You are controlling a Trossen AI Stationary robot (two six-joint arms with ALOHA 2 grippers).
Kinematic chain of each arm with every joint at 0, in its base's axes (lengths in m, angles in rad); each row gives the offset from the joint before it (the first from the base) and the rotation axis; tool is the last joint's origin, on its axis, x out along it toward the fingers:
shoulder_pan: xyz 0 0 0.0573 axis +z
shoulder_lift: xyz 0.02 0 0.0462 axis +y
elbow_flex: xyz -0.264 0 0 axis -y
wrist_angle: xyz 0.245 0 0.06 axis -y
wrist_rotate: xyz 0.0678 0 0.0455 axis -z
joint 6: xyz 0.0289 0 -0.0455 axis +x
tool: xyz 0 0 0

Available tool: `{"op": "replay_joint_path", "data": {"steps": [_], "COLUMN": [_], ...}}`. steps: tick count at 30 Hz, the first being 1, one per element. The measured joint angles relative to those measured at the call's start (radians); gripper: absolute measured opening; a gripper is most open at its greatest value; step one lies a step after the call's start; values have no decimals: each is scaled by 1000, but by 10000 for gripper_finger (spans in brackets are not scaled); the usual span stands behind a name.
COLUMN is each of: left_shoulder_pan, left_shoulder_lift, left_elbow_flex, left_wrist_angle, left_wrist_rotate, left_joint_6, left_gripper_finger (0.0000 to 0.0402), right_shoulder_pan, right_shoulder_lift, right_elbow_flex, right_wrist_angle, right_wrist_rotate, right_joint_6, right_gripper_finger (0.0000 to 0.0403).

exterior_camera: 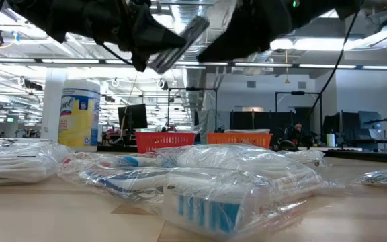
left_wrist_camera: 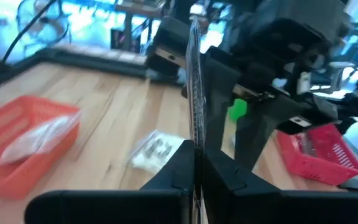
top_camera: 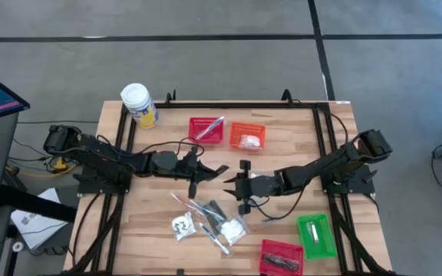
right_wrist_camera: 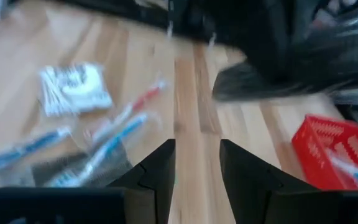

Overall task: Pick & Place Travel size toiletries
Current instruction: Put the black hair comb into the bottom red bin

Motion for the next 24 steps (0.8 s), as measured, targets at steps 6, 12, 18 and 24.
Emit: {"op": "replay_joint_path", "data": {"steps": [6,12,18,24], "left_shoulder_pan": [-69,-144,-142,-126], "left_shoulder_lift": [0,0,-75,-191], "left_elbow_flex": [0,0,39,75], "left_wrist_angle": [120,325,440,334], "left_wrist_rotate": [-13,-56,-68,-89], "left_joint_6": [76,143,161,145], "left_gripper_finger": [6,6,6,6], "right_shoulder_pan": [29,23,-41,-79], "right_shoulder_lift": [-56,-175,-323,-441], "right_elbow_flex": [-20,-176,-215,-117], "right_wrist_angle": [129,513,753,633], "right_wrist_rotate": [-38,-189,-192,-256], "right_joint_6": [-49,-76,-77,-83], "right_gripper_finger": [119,119,119,119]}}
